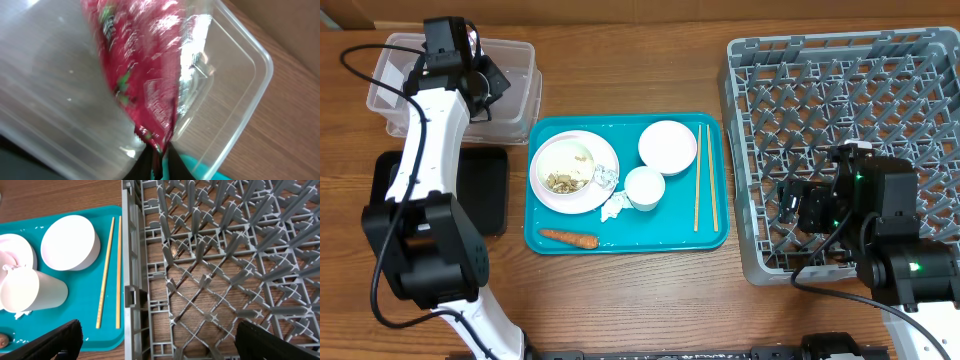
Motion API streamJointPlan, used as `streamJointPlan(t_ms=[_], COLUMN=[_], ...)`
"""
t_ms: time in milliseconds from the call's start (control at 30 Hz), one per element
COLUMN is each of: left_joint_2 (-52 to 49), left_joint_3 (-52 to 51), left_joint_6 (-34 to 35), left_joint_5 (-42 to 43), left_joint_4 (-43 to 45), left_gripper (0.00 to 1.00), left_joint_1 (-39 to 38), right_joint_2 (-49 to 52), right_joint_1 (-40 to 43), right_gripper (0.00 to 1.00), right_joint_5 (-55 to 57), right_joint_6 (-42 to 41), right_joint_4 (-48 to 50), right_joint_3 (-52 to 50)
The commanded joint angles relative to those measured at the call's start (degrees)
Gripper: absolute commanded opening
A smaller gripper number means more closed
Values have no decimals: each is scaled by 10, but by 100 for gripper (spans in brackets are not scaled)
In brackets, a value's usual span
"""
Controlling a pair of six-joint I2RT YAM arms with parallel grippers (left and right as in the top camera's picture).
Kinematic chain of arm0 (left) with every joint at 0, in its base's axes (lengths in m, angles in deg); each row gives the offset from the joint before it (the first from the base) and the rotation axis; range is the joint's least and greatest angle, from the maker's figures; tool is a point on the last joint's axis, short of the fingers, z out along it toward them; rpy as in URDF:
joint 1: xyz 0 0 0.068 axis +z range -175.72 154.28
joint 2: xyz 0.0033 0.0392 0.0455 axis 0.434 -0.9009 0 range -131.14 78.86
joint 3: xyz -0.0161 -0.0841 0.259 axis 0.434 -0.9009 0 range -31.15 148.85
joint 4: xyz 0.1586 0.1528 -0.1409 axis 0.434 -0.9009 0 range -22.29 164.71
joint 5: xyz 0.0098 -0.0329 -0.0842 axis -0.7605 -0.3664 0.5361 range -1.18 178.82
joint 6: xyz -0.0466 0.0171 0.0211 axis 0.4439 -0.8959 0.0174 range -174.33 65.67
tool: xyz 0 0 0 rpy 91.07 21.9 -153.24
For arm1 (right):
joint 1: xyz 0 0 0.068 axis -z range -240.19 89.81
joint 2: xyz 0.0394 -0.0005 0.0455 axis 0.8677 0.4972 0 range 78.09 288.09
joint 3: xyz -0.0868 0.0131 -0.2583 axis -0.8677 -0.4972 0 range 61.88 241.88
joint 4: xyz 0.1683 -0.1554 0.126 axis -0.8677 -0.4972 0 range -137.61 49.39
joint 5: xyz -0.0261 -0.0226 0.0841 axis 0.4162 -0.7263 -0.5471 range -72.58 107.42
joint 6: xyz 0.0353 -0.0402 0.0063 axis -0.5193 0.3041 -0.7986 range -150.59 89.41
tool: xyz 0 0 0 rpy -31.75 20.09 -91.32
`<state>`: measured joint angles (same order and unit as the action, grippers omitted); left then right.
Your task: Sort waste into correct bins and load items into the dishwasher
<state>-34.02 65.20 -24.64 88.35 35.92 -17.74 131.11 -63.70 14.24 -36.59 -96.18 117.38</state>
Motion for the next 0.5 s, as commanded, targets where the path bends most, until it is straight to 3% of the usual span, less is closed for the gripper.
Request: streamJointPlan(t_ms=[0,67,133,200,467], left_joint_2=[1,8,18,36,50], left_joint_3=[7,20,35,49,36], left_joint_6=[-16,-32,-32,-34,-53], left_joint_5=[45,74,107,137,129], left_joint_4=[12,-3,-33,-95,-311], left_gripper=[33,40,55,64,80], left_joint_1=[4,4,1,-10,-127], right_joint_2=[-3,-3,-3,-3,-3], right_joint_1=[-3,-3,-3,-3,-3], right_gripper=[100,100,100,100,100], right_joint_5=[-3,-3,-3,-3,-3], right_joint_6=[0,0,0,0,0], right_joint_4=[1,0,-2,-3,-3], right_joint_3=[15,15,15,15,15])
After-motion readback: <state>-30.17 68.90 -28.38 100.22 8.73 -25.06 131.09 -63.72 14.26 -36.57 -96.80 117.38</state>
